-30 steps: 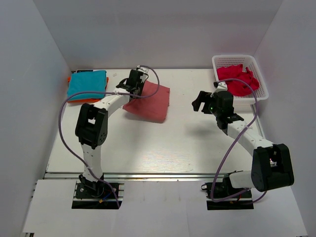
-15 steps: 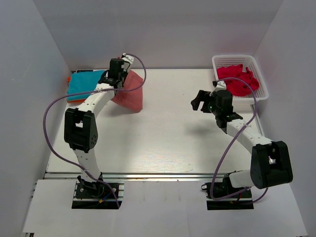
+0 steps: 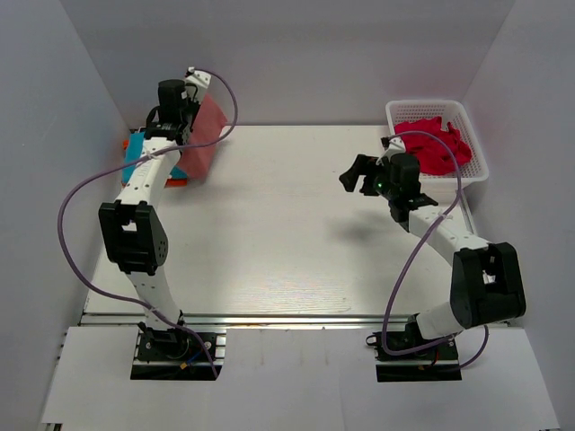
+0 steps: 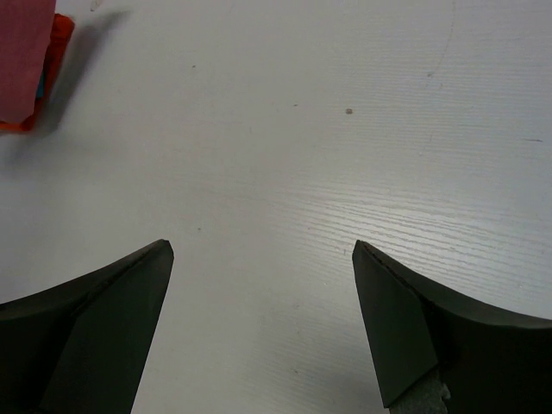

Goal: Fold and stack the t-shirts
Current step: Put the neatly folded tshirt into the corner of the board with the left arm

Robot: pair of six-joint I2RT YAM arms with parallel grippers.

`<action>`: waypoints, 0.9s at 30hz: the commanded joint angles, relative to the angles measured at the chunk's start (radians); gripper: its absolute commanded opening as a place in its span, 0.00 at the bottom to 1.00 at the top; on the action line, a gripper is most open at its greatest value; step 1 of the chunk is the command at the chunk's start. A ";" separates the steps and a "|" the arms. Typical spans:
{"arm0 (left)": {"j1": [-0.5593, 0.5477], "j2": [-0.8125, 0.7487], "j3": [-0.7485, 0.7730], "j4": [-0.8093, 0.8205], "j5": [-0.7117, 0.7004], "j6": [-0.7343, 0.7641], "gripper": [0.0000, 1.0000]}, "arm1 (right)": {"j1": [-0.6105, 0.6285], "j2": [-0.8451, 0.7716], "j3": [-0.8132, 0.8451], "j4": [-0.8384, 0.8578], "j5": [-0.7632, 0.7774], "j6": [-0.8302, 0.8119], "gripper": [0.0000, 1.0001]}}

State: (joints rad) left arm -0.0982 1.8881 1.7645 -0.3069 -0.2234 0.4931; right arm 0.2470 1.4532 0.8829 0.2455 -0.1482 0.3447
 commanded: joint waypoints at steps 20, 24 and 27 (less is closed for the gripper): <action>0.215 0.169 0.204 -0.075 0.070 -0.140 0.00 | 0.003 0.096 0.131 0.035 -0.083 0.040 0.90; 0.256 0.193 0.214 -0.049 0.061 -0.149 0.00 | 0.006 0.111 0.145 0.034 -0.088 0.046 0.90; 0.279 0.219 0.223 -0.038 0.050 -0.140 0.00 | 0.006 0.125 0.160 0.031 -0.097 0.050 0.90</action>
State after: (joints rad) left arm 0.1619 2.1281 1.9301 -0.3870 -0.1577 0.3641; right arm 0.2489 1.5665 0.9882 0.2565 -0.2234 0.3862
